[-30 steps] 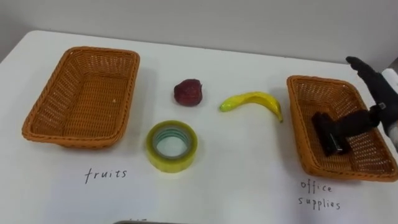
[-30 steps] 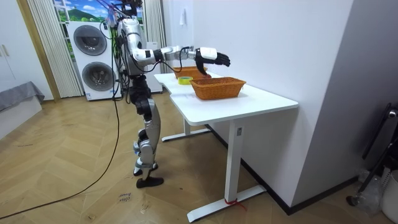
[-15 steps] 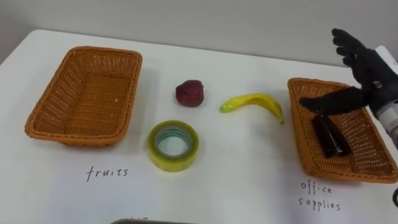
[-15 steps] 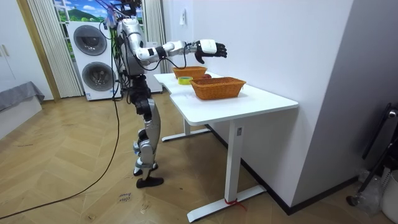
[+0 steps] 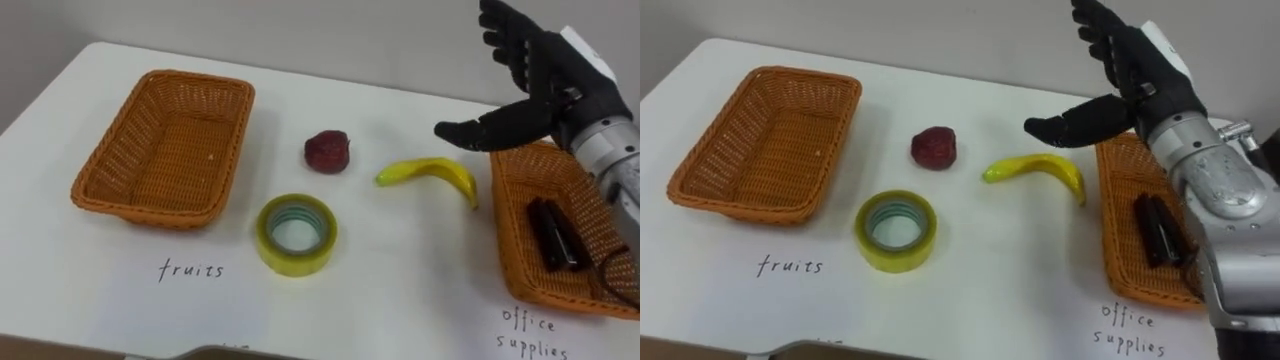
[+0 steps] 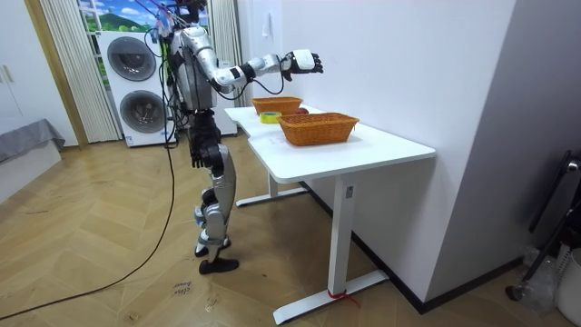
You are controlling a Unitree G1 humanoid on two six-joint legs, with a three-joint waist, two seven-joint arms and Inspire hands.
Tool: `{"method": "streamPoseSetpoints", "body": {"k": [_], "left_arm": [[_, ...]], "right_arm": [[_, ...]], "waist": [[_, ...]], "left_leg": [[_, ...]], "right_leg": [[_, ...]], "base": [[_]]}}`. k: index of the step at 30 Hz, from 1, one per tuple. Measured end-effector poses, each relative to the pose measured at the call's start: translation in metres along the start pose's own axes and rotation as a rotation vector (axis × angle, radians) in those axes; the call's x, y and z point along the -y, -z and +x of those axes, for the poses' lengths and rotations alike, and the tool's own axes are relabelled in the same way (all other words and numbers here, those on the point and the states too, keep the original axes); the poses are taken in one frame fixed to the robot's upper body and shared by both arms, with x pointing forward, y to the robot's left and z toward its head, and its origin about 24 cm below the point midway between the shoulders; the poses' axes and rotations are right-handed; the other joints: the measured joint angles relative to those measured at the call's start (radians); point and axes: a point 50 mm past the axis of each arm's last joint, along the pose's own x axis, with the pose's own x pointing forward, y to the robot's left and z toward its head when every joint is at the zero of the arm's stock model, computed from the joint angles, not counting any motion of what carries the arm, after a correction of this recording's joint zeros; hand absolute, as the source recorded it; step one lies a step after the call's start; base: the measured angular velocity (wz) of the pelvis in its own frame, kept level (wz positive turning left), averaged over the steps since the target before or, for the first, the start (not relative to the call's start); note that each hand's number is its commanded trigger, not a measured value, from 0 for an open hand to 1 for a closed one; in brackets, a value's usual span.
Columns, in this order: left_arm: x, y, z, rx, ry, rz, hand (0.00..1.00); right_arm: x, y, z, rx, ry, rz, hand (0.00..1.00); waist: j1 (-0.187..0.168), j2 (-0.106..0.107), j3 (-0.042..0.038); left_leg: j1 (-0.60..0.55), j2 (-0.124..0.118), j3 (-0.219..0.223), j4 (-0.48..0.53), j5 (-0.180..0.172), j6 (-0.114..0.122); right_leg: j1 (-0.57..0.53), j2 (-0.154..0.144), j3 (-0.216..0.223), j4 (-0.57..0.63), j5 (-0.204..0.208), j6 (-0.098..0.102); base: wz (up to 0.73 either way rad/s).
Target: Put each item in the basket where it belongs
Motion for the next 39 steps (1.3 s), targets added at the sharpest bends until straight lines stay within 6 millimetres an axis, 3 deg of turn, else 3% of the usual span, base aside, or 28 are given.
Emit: {"method": "streamPoseSetpoints", "body": {"k": [2, 5, 7, 9, 14, 28, 35, 39], "left_arm": [[-0.001, 0.002, 0.0, -0.004, -0.001, 0.016, 0.0], [-0.002, 0.001, 0.0, -0.004, -0.003, 0.042, 0.0], [-0.004, 0.002, 0.0, -0.011, 0.0, 0.046, 0.0], [-0.003, 0.0, 0.0, -0.007, 0.001, 0.048, 0.0], [-0.003, 0.002, 0.0, -0.016, 0.0, 0.05, 0.0], [-0.004, 0.001, 0.001, -0.047, 0.0, 0.08, 0.0], [-0.002, -0.003, 0.001, -0.051, 0.008, 0.093, 0.0], [-0.001, -0.007, 0.001, -0.038, 0.011, 0.117, 0.0]], "right_arm": [[0.0, 0.002, 0.001, -0.007, 0.0, 0.008, 0.0], [-0.002, 0.006, 0.001, -0.026, -0.008, 0.017, 0.0], [-0.008, 0.009, 0.003, -0.036, -0.035, 0.017, 0.0], [-0.016, 0.014, 0.005, -0.06, -0.063, 0.017, 0.0], [-0.03, 0.026, 0.007, -0.114, -0.11, 0.018, 0.0], [-0.049, 0.029, 0.01, -0.156, -0.176, -0.062, 0.0], [-0.053, 0.031, 0.01, -0.176, -0.191, -0.077, 0.0], [-0.062, 0.042, 0.01, -0.226, -0.235, -0.109, 0.0]], "waist": [[0.011, -0.01, -0.0008], [0.026, -0.032, 0.0062], [0.032, -0.045, 0.002], [0.05, -0.051, 0.0032], [0.06, -0.054, 0.0038], [0.086, -0.071, 0.0054], [0.118, -0.066, 0.0088], [0.14, -0.066, 0.0088]], "left_leg": [[-0.002, 0.0, -0.004, 0.005, 0.0, 0.0], [-0.017, -0.002, -0.016, 0.009, 0.0, 0.0], [-0.028, -0.003, -0.023, 0.016, 0.0, 0.0], [-0.029, -0.004, -0.022, 0.017, 0.0, -0.001], [-0.033, -0.009, -0.033, 0.016, 0.003, 0.003], [-0.038, -0.014, -0.053, 0.014, 0.003, 0.006], [-0.039, -0.014, -0.052, 0.013, 0.003, 0.006], [-0.044, -0.014, -0.05, 0.013, 0.003, 0.006]], "right_leg": [[0.001, 0.0, -0.002, 0.001, 0.0, 0.0], [-0.004, -0.003, -0.014, 0.0, 0.0, 0.0], [-0.008, -0.003, -0.018, -0.001, 0.0, 0.0], [-0.008, -0.004, -0.018, -0.001, 0.0, 0.0], [-0.009, -0.009, -0.038, -0.001, 0.0, 0.0], [-0.009, -0.012, -0.043, -0.001, 0.001, 0.003], [-0.01, -0.012, -0.044, -0.001, 0.001, 0.003], [-0.016, -0.013, -0.044, -0.001, 0.001, 0.003]], "base": [[0.09], [0.1], [0.12], [0.0], [0.07], [0.03], [0.0], [0.0]]}}
